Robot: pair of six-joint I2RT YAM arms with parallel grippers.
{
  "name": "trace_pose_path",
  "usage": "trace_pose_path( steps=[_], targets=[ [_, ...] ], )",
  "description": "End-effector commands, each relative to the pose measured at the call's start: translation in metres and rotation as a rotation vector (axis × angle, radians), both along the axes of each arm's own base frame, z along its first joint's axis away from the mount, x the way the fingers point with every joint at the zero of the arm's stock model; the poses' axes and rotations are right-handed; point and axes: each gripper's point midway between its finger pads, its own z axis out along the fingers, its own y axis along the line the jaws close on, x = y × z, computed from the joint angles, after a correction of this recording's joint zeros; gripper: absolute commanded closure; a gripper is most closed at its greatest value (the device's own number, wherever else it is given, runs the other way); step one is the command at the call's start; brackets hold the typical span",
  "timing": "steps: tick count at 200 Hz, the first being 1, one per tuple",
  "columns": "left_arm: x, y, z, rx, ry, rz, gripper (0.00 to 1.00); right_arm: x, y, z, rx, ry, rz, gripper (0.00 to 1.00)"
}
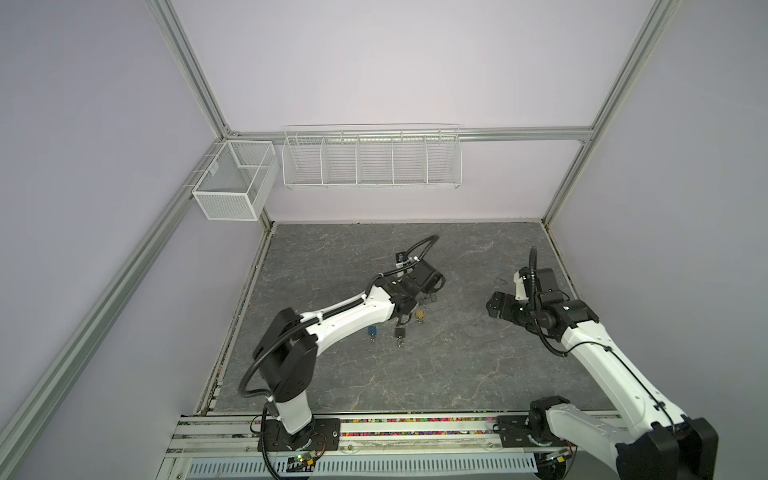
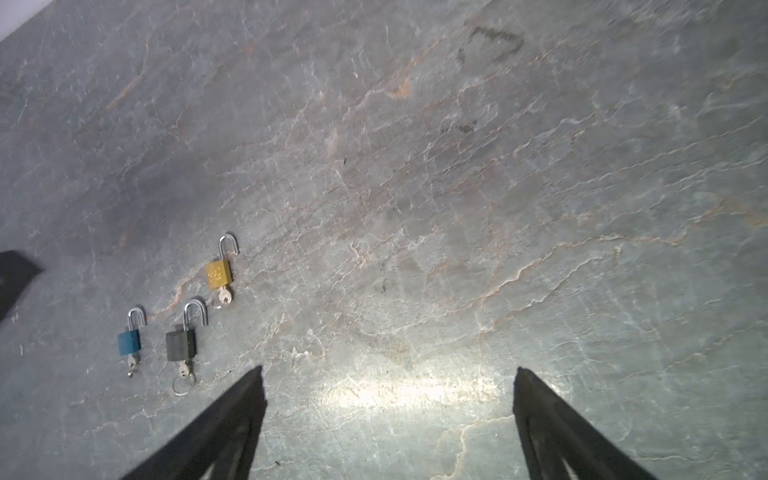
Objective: Unlock with the key
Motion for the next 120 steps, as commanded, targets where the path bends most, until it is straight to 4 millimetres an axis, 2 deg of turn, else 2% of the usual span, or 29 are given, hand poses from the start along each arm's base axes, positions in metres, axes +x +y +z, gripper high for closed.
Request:
trace_pose_path(
  steps=[1,12,21,36,41,51,63,71,91,105,120],
  targets=[
    [0.018,0.078,0.04,0.138,-0.17,0.151,0.0,0.019,-0.032,0.031,-0.132,-0.131,-0.083,0.09],
    [0.024,0.118,0.057,0.19,-0.235,0.223,0.01,0.025,-0.052,0.035,-0.204,-0.165,-0.159,0.11],
    [0.028,0.152,0.063,0.241,-0.26,0.287,0.0,0.03,-0.066,0.036,-0.251,-0.185,-0.225,0.11],
    [0.033,0.212,0.06,0.334,-0.259,0.389,0.0,0.04,-0.087,0.041,-0.33,-0.248,-0.314,0.11],
    [0.033,0.234,0.057,0.373,-0.249,0.439,0.01,0.04,-0.094,0.031,-0.367,-0.249,-0.336,0.11],
    [0.029,0.277,0.053,0.45,-0.247,0.548,0.01,0.049,-0.103,0.026,-0.408,-0.298,-0.368,0.11],
    [0.023,0.316,0.045,0.541,-0.279,0.659,0.0,0.059,-0.11,0.016,-0.412,-0.343,-0.389,0.11],
    [0.024,0.329,0.033,0.575,-0.296,0.651,0.0,0.065,-0.115,0.01,-0.418,-0.372,-0.408,0.11],
    [0.021,0.347,0.004,0.551,-0.349,0.647,0.0,0.081,-0.123,-0.013,-0.467,-0.406,-0.41,0.11],
    [0.019,0.348,-0.01,0.521,-0.432,0.618,0.01,0.092,-0.122,-0.035,-0.459,-0.413,-0.378,0.11],
    [0.019,0.344,-0.013,0.484,-0.557,0.581,0.0,0.1,-0.121,-0.056,-0.471,-0.385,-0.343,0.11]
  ],
)
